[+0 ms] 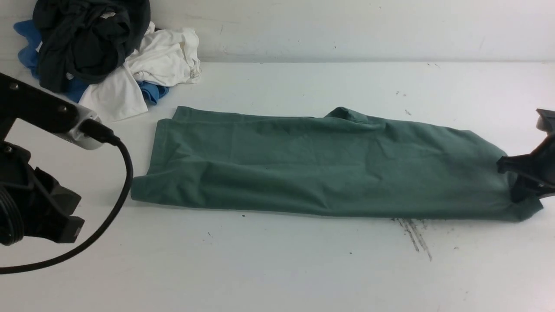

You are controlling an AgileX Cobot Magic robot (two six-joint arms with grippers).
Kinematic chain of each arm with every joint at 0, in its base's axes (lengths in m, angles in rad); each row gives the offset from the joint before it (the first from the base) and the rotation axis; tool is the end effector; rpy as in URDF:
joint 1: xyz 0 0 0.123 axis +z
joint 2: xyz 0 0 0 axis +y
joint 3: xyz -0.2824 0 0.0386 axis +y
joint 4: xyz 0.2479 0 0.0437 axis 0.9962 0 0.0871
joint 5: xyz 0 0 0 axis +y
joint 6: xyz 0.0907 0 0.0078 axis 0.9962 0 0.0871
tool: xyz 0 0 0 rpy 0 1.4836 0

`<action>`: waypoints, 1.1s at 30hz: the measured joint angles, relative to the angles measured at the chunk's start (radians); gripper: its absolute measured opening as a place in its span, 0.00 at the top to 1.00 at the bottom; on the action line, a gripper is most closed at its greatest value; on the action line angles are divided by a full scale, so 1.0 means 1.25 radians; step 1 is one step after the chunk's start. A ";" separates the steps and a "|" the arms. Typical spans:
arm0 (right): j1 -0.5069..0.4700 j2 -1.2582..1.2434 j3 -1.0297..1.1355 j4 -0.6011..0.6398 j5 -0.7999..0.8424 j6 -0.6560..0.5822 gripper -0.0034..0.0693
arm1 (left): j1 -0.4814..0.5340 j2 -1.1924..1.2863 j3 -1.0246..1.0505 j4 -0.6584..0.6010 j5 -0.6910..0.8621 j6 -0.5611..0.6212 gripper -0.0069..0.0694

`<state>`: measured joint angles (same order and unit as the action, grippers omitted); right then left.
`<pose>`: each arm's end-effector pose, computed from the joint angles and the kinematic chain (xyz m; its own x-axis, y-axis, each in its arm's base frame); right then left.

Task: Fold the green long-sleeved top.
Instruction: Use the right arm to clamp the right edge of the fabric, then use the right arm to drag the right edge of the fabric to the left and folds it over the left edge

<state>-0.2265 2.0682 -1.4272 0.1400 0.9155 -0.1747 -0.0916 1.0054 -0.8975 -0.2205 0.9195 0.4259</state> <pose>0.3949 -0.0807 0.1496 -0.9840 0.1361 -0.1154 0.1248 0.9871 0.1001 0.1838 -0.0328 0.3270 -0.7082 0.3486 -0.6139 0.4143 0.9093 0.0384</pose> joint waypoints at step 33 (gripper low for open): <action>0.702 0.146 -0.269 0.364 -0.310 -0.176 0.87 | 0.000 0.000 0.009 -0.057 -0.041 0.001 0.92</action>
<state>0.6507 2.2511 -1.7638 0.5954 0.5281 -0.3949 -0.0916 1.0054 -0.8864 -0.2916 0.8677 0.4268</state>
